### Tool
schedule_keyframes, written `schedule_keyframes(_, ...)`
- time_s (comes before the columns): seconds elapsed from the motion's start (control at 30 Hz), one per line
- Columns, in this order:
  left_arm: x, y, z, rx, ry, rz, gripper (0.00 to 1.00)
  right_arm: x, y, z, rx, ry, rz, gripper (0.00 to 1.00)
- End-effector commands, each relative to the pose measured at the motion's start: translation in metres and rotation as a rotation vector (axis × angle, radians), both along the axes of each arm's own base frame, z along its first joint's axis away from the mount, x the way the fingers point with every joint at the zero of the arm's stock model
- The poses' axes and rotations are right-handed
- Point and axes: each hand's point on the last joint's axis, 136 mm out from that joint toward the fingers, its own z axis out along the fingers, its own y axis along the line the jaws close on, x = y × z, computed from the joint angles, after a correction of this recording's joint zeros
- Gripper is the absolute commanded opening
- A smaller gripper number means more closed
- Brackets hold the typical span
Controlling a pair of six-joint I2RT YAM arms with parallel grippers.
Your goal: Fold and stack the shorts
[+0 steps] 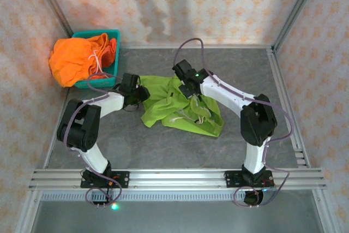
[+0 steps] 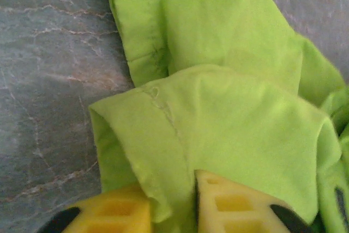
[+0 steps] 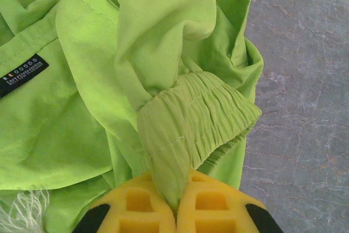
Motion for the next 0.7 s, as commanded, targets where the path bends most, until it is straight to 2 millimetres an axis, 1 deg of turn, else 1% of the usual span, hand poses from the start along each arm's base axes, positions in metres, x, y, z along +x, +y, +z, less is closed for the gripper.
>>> schedule_keyframes(0.0, 0.011, 0.005, 0.017, 0.045, -0.028, 0.005, 0.03, 0.004, -0.008, 0.022, 0.052, -0.045, -0.040, 0.00)
schedule_keyframes(0.03, 0.014, 0.009, 0.028, 0.062, -0.048, 0.010, 0.00, 0.005, -0.013, 0.028, 0.065, -0.055, -0.053, 0.00)
schedule_keyframes(0.1, 0.018, 0.012, 0.054, 0.089, -0.096, 0.012, 0.00, 0.009, -0.023, 0.044, 0.096, -0.077, -0.077, 0.00)
schedule_keyframes(0.13, 0.021, 0.015, 0.072, 0.101, -0.126, 0.013, 0.00, 0.010, -0.029, 0.053, 0.115, -0.093, -0.091, 0.00)
schedule_keyframes(0.2, 0.028, 0.018, 0.110, 0.120, -0.186, 0.005, 0.00, 0.012, -0.042, 0.074, 0.143, -0.129, -0.114, 0.00)
schedule_keyframes(0.27, 0.033, 0.020, 0.152, 0.128, -0.248, 0.001, 0.00, 0.011, -0.058, 0.097, 0.167, -0.174, -0.136, 0.00)
schedule_keyframes(0.37, 0.037, 0.027, 0.212, 0.157, -0.344, -0.018, 0.00, 0.008, -0.082, 0.128, 0.197, -0.240, -0.176, 0.00)
schedule_keyframes(0.43, 0.037, 0.033, 0.251, 0.163, -0.400, -0.020, 0.00, 0.004, -0.102, 0.149, 0.209, -0.295, -0.207, 0.00)
schedule_keyframes(0.53, 0.035, 0.043, 0.298, 0.147, -0.470, -0.014, 0.00, -0.005, -0.129, 0.175, 0.203, -0.386, -0.252, 0.00)
schedule_keyframes(0.63, 0.031, 0.053, 0.333, 0.145, -0.522, -0.006, 0.00, -0.017, -0.146, 0.196, 0.204, -0.457, -0.270, 0.00)
schedule_keyframes(0.67, 0.030, 0.055, 0.339, 0.146, -0.529, -0.006, 0.00, -0.021, -0.148, 0.201, 0.207, -0.472, -0.268, 0.00)
